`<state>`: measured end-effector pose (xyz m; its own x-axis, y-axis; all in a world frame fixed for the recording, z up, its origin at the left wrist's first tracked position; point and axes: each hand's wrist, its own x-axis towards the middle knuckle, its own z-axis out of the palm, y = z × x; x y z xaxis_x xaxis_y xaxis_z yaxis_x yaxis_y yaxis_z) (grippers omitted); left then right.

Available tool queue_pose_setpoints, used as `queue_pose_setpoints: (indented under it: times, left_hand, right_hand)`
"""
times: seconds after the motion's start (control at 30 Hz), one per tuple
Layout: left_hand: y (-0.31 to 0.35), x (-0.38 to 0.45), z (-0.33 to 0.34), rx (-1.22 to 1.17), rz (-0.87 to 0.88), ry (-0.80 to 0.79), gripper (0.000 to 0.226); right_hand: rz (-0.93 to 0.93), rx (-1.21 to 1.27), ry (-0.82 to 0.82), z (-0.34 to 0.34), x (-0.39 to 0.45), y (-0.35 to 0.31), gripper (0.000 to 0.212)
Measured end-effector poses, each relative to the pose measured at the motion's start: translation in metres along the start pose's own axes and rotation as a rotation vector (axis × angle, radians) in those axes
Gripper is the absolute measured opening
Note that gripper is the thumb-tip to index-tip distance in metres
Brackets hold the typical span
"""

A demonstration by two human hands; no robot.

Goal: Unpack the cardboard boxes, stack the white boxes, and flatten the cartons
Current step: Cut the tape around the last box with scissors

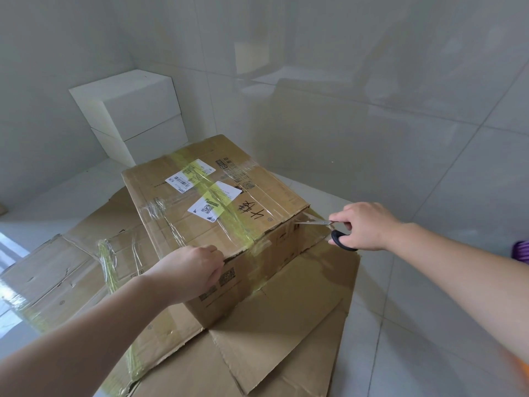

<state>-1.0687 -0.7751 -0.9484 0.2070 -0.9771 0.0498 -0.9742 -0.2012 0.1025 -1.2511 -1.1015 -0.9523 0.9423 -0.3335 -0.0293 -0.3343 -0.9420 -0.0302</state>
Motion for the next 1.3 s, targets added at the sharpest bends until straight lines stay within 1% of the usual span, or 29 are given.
queue_pose_setpoints:
  times: [0.3, 0.43, 0.6, 0.7, 0.97, 1.13, 1.3]
  left_hand:
    - [0.000, 0.002, -0.001, 0.017, -0.018, -0.061, 0.026]
    - [0.001, 0.002, 0.001, 0.045, -0.018, -0.052, 0.028]
    - [0.001, 0.001, 0.001, 0.022, -0.006, -0.033, 0.026]
    - [0.000, 0.000, 0.001, 0.029, -0.003, -0.041, 0.026]
    - [-0.001, 0.001, 0.003, 0.016, 0.003, -0.013, 0.025]
    - [-0.001, 0.000, 0.002, -0.003, 0.024, 0.014, 0.023]
    - [-0.002, 0.001, 0.004, -0.001, 0.018, 0.014, 0.023]
  right_hand:
    - [-0.063, 0.082, -0.046, 0.004, 0.009, -0.024, 0.067]
    - [-0.143, 0.108, -0.094, 0.005, 0.011, -0.036, 0.071]
    - [-0.229, 0.110, -0.094, 0.007, 0.019, -0.063, 0.068]
    - [-0.265, 0.118, -0.082, 0.006, 0.022, -0.068, 0.066]
    - [-0.241, 0.130, -0.123, 0.006, 0.024, -0.066, 0.061]
    - [-0.262, 0.036, -0.076, 0.001, 0.025, -0.075, 0.054]
    - [-0.262, 0.096, -0.083, -0.005, 0.026, -0.068, 0.058]
